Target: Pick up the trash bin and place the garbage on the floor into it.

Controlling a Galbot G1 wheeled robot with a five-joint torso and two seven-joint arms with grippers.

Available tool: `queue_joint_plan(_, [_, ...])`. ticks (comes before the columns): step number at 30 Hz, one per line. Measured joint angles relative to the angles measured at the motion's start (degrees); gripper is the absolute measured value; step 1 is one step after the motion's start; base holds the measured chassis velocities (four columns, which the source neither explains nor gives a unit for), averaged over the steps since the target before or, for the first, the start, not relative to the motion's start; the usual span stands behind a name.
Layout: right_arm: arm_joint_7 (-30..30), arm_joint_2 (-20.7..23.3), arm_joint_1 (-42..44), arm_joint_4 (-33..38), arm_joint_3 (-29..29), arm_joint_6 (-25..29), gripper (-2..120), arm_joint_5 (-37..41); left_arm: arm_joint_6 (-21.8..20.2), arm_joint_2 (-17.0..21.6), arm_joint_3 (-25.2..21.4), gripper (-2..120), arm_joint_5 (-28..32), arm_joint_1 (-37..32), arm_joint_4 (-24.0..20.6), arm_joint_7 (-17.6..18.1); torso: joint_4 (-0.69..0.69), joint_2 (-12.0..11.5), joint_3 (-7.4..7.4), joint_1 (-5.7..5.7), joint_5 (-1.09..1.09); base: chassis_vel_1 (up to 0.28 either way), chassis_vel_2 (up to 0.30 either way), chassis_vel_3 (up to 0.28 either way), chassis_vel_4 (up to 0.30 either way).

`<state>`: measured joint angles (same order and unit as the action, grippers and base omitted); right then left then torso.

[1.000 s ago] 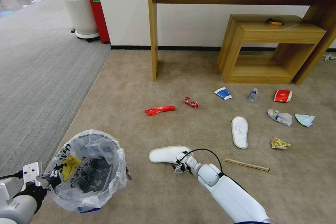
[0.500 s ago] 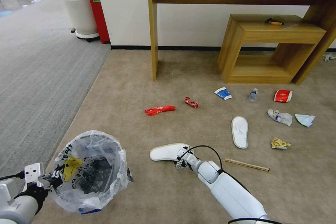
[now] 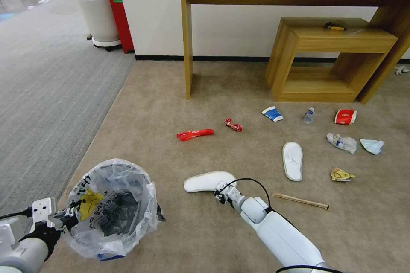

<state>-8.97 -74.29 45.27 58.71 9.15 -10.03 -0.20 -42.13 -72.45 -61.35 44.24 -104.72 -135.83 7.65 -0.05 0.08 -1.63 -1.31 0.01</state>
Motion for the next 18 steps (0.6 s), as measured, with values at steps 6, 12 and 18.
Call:
queue_joint_plan(6, [0.3, -0.1, -0.1, -0.3, -0.4, 0.4, 5, -1.3, 0.0, 0.0, 0.1, 0, -0.1, 0.1, -0.3, 0.0, 0.00, 0.0, 0.00, 0.00, 0.00, 0.000, 0.000, 0.000, 0.000])
queue_joint_plan(12, [0.9, -0.3, -0.3, -0.3, -1.7, 1.4, 0, -2.3, 0.0, 0.0, 0.0, 0, -0.2, -0.3, -0.8, -0.1, 0.00, 0.0, 0.00, 0.00, 0.00, 0.000, 0.000, 0.000, 0.000])
queue_joint_plan(18, [0.9, 0.4, 0.1, 2.5, -3.2, 1.8, 0, -2.3, 0.0, 0.2, 0.0, 0, -0.2, -0.3, -1.3, -0.1, 0.01, 0.0, 0.00, 0.00, 0.00, 0.000, 0.000, 0.000, 0.000])
